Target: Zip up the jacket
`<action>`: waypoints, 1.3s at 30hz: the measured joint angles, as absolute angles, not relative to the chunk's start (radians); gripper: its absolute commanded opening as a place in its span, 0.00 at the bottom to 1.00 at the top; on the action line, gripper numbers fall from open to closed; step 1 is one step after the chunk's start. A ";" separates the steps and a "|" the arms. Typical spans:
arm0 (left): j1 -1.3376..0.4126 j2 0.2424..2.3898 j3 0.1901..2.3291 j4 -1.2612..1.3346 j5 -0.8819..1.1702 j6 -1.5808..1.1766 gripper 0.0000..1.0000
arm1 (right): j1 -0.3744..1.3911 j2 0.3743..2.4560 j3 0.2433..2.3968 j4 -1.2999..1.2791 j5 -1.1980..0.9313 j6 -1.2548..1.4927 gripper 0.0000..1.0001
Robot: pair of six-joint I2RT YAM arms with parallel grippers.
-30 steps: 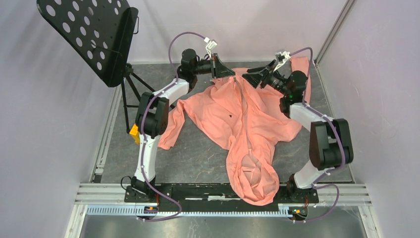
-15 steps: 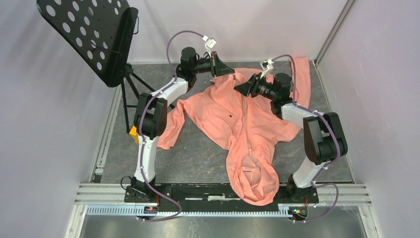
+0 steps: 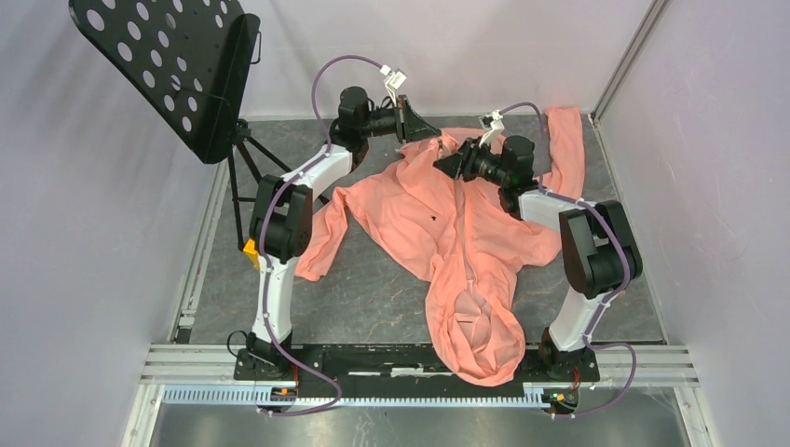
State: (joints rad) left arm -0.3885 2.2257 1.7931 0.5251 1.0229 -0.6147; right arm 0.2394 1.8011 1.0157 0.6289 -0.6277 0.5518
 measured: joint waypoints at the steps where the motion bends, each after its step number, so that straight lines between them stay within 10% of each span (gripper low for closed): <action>1: -0.389 2.224 1.793 0.525 1.023 -0.615 0.02 | 0.240 1.802 1.017 0.628 -0.624 0.550 0.36; 5: -0.389 2.215 1.793 0.524 1.023 -0.607 0.02 | 0.241 1.802 1.021 0.622 -0.597 0.527 0.01; 23: -0.344 2.204 1.816 0.391 0.900 -0.527 0.02 | 0.201 1.644 1.011 0.180 -0.529 0.178 0.00; 32: -0.351 2.218 1.880 0.272 0.933 -0.498 0.82 | 0.217 1.621 0.947 0.362 -0.584 0.244 0.00; 39: -0.388 2.233 1.898 0.080 0.835 -0.445 0.94 | 0.214 1.637 0.931 0.462 -0.603 0.284 0.00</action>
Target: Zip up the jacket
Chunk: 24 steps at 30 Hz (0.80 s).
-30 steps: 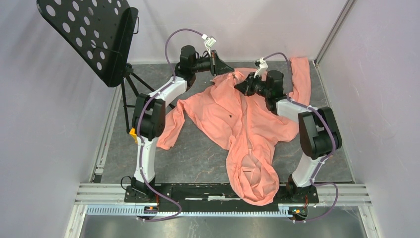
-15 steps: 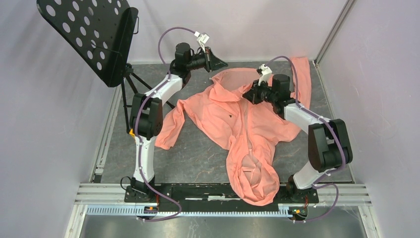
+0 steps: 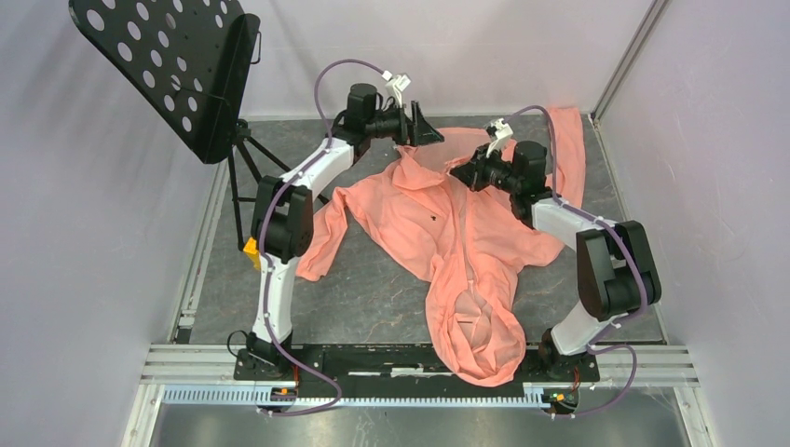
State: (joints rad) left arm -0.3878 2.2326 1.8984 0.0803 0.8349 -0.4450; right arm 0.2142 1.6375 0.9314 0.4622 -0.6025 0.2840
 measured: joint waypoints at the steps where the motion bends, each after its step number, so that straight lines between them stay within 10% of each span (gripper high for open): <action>1: -0.392 2.233 1.897 0.062 0.821 -0.448 0.94 | 0.214 1.641 0.926 0.468 -0.604 0.290 0.00; 7: -0.443 2.169 1.705 0.092 0.686 -0.476 0.60 | 0.205 1.658 0.905 0.491 -0.614 0.310 0.00; 24: -0.538 2.162 1.587 0.173 0.444 -0.558 0.70 | 0.189 1.658 0.886 0.524 -0.629 0.337 0.00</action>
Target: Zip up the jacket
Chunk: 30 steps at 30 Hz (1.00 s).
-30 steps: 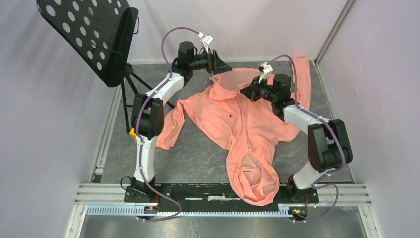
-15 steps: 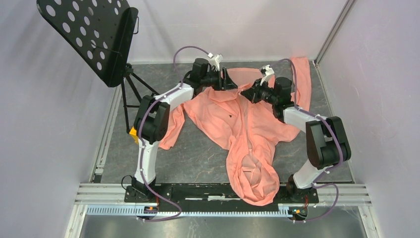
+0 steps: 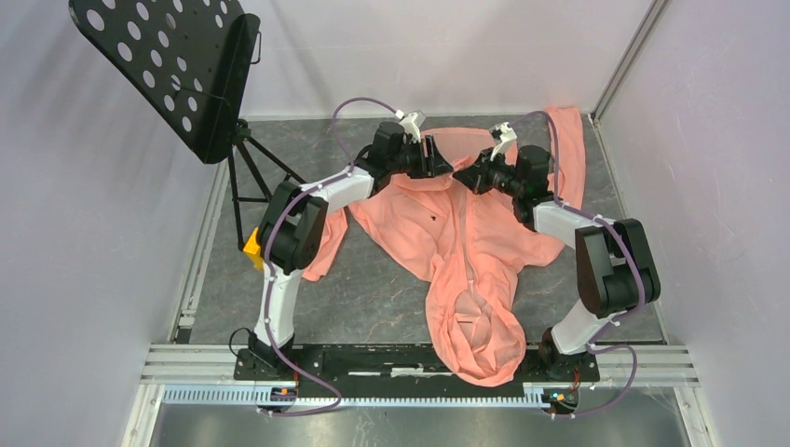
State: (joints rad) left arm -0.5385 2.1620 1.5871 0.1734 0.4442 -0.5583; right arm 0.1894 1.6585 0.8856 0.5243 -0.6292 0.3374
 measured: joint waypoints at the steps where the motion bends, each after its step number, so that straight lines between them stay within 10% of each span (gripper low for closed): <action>1: -0.540 2.160 1.585 0.173 0.437 -0.558 0.71 | 0.189 1.658 0.886 0.525 -0.629 0.338 0.01; 21: -0.570 2.140 1.579 0.181 0.403 -0.568 0.61 | 0.189 1.664 0.886 0.541 -0.633 0.348 0.00; 30: -0.581 2.140 1.581 0.146 0.371 -0.563 0.40 | 0.189 1.667 0.886 0.543 -0.636 0.353 0.00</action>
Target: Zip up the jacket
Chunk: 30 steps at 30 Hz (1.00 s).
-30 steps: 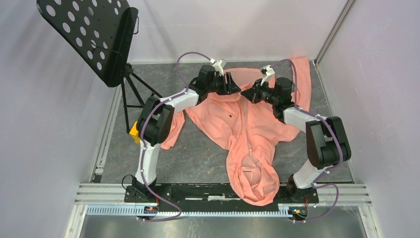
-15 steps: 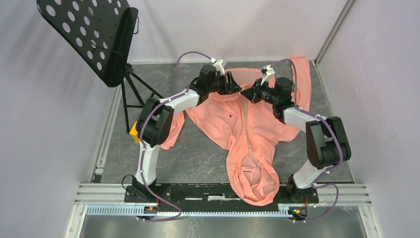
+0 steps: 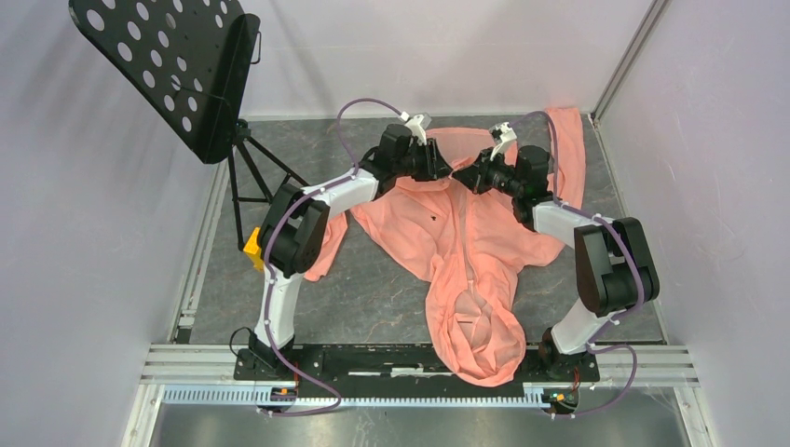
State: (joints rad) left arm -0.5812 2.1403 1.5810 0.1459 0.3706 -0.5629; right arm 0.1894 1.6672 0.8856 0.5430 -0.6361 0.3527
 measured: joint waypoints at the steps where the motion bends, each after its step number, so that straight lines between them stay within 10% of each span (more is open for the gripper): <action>1: -0.581 2.140 1.583 0.141 0.368 -0.559 0.36 | 0.189 1.667 0.886 0.543 -0.636 0.353 0.00; 10: -0.581 2.140 1.598 0.107 0.369 -0.526 0.03 | 0.189 1.669 0.886 0.545 -0.636 0.353 0.00; 30: -0.532 2.084 2.055 -0.494 0.449 -0.076 0.02 | 0.227 1.730 0.907 0.430 -0.469 -0.009 0.00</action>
State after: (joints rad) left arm -0.5320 2.0842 2.0548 -0.4938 0.4488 -0.0765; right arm 0.2272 1.7298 0.9070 0.4305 -0.4690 -0.0090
